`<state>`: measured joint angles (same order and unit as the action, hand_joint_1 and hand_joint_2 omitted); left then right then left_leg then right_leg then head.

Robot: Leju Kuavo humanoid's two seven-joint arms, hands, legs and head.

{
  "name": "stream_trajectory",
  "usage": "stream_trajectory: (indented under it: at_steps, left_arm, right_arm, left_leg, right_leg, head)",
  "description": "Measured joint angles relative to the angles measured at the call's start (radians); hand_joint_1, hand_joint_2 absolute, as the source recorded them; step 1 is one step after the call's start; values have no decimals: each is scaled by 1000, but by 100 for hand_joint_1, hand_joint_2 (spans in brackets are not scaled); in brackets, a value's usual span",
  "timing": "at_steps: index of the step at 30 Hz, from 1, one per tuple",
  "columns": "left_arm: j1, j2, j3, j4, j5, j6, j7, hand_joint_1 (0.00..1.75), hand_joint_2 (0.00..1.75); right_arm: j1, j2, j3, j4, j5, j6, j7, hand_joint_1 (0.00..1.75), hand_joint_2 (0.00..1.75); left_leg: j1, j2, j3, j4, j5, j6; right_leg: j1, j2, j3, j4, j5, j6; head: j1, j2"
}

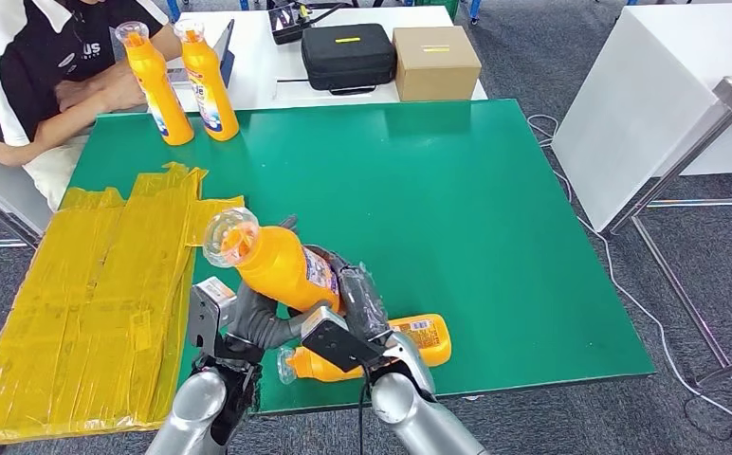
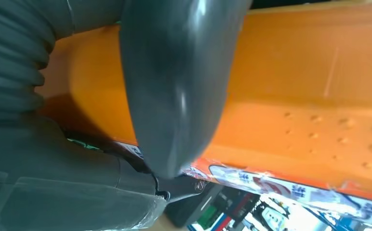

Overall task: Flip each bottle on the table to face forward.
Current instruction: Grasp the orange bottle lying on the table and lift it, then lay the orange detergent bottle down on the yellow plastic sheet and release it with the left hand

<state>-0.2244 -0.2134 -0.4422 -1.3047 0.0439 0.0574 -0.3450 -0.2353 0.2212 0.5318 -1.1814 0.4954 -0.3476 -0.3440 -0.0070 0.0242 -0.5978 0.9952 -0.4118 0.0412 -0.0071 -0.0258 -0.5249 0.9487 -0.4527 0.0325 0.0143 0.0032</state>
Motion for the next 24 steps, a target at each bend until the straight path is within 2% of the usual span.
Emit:
stream_trajectory:
  at_steps: [8,19,20,23,24]
  left_arm:
    - [11,-16,-4,-32,-18,77,0,0,175]
    - [1,-30,-12,-34,6,69,1,0,175]
    - [0,-30,-14,-34,8,68,1,35,175]
    - [-2,-30,-16,-34,9,67,1,165,175]
    - [-3,-30,-17,-34,9,67,1,174,175]
  right_arm:
    - [-35,19,19,67,-64,-5,-22,175,175]
    - [-69,27,35,141,-99,-43,-45,175,175]
    - [-71,27,36,145,-100,-43,-45,175,175]
    - [-77,28,36,153,-102,-44,-46,175,175]
    - [-79,29,36,156,-104,-45,-47,175,175]
  left_leg:
    - [0,0,0,0,0,0]
    - [0,0,0,0,0,0]
    - [0,0,0,0,0,0]
    - [0,0,0,0,0,0]
    - [0,0,0,0,0,0]
  right_leg:
    - [0,0,0,0,0,0]
    - [0,0,0,0,0,0]
    - [0,0,0,0,0,0]
    - [0,0,-1,0,0,0]
    - [0,0,-1,0,0,0]
  head:
    - [0,0]
    - [0,0]
    - [0,0]
    - [0,0]
    - [0,0]
